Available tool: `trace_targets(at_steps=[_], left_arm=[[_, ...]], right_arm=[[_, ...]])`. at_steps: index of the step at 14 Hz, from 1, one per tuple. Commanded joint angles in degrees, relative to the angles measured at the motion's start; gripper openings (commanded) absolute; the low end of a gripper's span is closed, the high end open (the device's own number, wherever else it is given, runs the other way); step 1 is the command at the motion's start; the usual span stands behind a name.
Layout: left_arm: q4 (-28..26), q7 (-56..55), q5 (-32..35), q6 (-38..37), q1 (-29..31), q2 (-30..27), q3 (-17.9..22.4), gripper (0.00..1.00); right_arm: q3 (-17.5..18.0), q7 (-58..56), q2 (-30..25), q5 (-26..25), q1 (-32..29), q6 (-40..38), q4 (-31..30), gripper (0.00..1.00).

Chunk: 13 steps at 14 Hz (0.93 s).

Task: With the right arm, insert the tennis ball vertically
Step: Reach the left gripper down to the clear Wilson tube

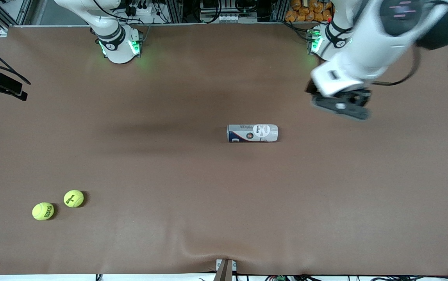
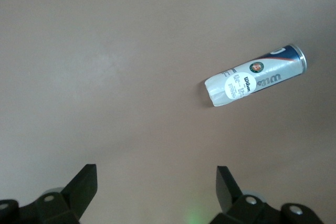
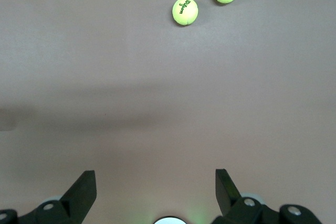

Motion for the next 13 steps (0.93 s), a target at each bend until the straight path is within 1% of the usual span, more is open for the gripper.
trace_targets(at_steps=[1, 4, 5, 6, 8, 13], left_arm=[[5.38, -0.29, 3.53, -0.69, -5.52, 6.2, 0.2, 1.0], [8.89, 0.15, 3.44, 0.79, -8.08, 11.21, 0.2, 1.0], [9.69, -0.55, 3.62, 1.5, -9.83, 12.36, 0.55, 1.0], [10.04, -0.73, 3.62, 1.85, -11.24, 13.06, 0.99, 1.0], [10.05, -0.55, 3.53, 4.22, -11.6, 14.03, 0.99, 1.0], [9.96, -0.29, 3.62, 6.25, -14.76, 20.35, 0.99, 1.0]], right_arm=[[0.31, -0.25, 0.2, 0.14, -0.52, -0.74, 0.93, 1.0], [0.31, -0.34, 0.2, 0.14, -0.52, -0.74, 0.93, 1.0], [0.31, -0.34, 0.2, 0.14, -0.52, -0.74, 0.93, 1.0], [0.31, -0.26, 0.2, 0.14, -0.43, -0.74, 0.93, 1.0], [0.31, -0.34, 0.2, 0.14, -0.43, -0.74, 0.93, 1.0], [0.31, -0.34, 0.2, 0.14, -0.43, -0.74, 0.93, 1.0]])
